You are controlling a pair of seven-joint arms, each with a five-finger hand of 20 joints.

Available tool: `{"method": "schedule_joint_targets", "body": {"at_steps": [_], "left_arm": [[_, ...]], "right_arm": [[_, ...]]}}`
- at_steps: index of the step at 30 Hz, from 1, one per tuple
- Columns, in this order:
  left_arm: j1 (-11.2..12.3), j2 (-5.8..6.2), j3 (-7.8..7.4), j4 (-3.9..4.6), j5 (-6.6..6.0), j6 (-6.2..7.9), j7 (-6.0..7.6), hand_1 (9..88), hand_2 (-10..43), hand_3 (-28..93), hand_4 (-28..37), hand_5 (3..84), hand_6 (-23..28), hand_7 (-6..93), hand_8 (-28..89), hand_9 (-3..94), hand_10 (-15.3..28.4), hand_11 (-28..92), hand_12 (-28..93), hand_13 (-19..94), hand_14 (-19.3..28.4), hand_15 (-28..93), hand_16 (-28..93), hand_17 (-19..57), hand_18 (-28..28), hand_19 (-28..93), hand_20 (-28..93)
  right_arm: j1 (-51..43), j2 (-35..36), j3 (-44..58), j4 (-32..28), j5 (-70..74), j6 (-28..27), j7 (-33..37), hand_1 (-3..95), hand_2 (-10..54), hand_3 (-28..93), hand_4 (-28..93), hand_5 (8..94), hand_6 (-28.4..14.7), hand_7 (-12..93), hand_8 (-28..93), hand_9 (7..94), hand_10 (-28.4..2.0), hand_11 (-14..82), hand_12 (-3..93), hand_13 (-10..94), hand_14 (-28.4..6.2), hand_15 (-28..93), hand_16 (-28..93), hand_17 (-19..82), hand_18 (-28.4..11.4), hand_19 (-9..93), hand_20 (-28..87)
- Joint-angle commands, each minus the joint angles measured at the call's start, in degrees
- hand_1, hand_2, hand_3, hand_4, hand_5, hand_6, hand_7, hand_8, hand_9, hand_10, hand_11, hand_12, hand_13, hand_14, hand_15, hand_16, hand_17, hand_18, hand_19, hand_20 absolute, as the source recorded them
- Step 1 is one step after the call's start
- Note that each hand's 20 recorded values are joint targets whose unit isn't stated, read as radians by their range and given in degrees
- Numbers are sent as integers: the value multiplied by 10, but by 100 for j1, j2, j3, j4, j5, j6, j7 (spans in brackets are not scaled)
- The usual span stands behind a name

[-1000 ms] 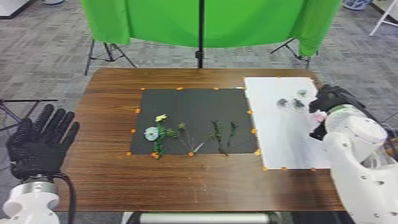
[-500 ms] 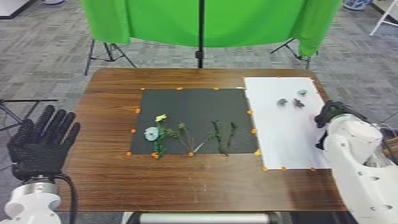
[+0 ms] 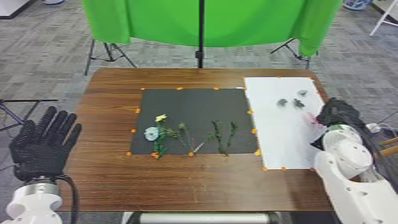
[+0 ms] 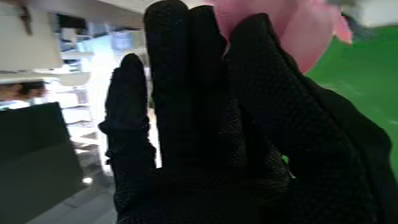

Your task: Arrange flowers

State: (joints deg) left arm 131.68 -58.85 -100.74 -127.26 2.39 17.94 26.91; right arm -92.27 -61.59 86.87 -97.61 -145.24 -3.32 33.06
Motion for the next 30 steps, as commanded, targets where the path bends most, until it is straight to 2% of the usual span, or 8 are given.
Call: {"method": "schedule_joint_targets", "body": {"at_steps": [1,7,11,16,22,25,26,30], "left_arm": [[71,-55,58,-17,-8,35,-1,241,164,793,-283,463,83,116,-96,409,141,185,94,338,128,232,-31,-44,128,323,133],[102,-54,31,-41,-3,82,-28,241,164,794,-283,459,82,115,-96,409,141,185,94,337,127,232,-31,-44,128,323,132],[20,-52,93,-1,21,47,-77,241,163,794,-283,459,81,115,-95,409,141,184,94,336,128,233,-31,-44,128,322,132],[-166,-2,167,75,17,103,-198,241,163,794,-283,460,82,115,-95,408,140,185,95,337,128,233,-31,-44,128,322,133],[-467,66,335,203,57,71,-368,242,164,793,-283,459,82,114,-95,409,140,184,94,337,127,234,-32,-44,128,323,133],[-521,110,362,208,59,58,-402,241,164,793,-283,459,82,115,-95,409,140,184,94,337,128,234,-32,-44,128,322,133],[-599,131,393,249,68,45,-424,242,164,793,-283,459,82,115,-95,409,140,184,94,337,128,234,-32,-44,128,323,133],[-617,175,400,240,54,64,-439,241,163,794,-283,458,82,114,-95,409,141,184,95,337,128,234,-32,-44,128,323,132]], "right_arm": [[53,165,-360,-1303,162,187,-542,599,-95,703,-283,763,-1,366,37,846,-110,65,358,708,-66,229,391,297,-201,765,373],[249,-45,-975,-1703,330,228,-1266,597,-95,709,-283,761,-3,365,45,838,-111,61,356,703,-66,227,391,294,-201,765,374],[542,-383,-1562,-1689,449,112,-1526,597,-95,709,-283,761,-3,367,47,834,-111,58,350,699,-65,226,391,289,-200,761,373],[784,-962,-2272,-1464,364,-328,-1879,596,-95,711,-283,761,-3,369,48,832,-110,58,348,699,-64,225,391,289,-199,760,373],[1068,-1732,-2946,-842,67,-429,-2119,595,-95,712,-283,760,-2,373,50,830,-108,57,344,697,-63,224,391,288,-199,760,375],[1137,-1955,-3186,-547,-211,-406,-2160,595,-95,712,-283,759,-2,374,49,829,-108,58,345,697,-63,224,391,288,-199,760,375],[1168,-2013,-3230,-437,-349,-419,-2236,595,-95,712,-283,758,-2,375,48,829,-108,58,344,697,-63,223,391,288,-199,760,376],[1170,-2110,-3387,-165,-772,-380,-2329,595,-95,713,-283,756,-1,380,47,829,-108,58,343,696,-62,223,391,289,-199,760,377]]}}
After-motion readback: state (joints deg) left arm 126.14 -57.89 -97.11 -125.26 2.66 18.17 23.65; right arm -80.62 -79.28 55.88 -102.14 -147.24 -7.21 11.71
